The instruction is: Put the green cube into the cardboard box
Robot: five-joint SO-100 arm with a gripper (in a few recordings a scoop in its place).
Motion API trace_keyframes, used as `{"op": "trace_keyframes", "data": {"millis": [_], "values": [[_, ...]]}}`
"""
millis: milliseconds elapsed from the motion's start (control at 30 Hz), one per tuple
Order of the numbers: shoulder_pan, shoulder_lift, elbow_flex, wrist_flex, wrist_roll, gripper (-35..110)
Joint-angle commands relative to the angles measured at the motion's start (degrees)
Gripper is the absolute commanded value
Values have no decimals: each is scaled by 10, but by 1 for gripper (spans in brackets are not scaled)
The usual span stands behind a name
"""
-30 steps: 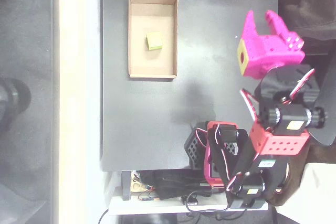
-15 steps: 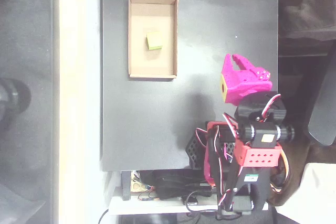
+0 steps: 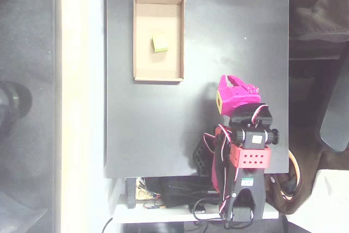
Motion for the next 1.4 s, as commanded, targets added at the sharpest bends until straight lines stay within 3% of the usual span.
{"op": "trace_keyframes", "data": {"millis": [0, 433, 633, 833, 1367], "values": [[-4, 22, 35, -4, 3, 3], [-3, 52, 121, 1, 10, 3], [-4, 51, 121, 11, 10, 3], [-9, 53, 121, 86, 8, 3], [-4, 53, 121, 90, 10, 3]]}}
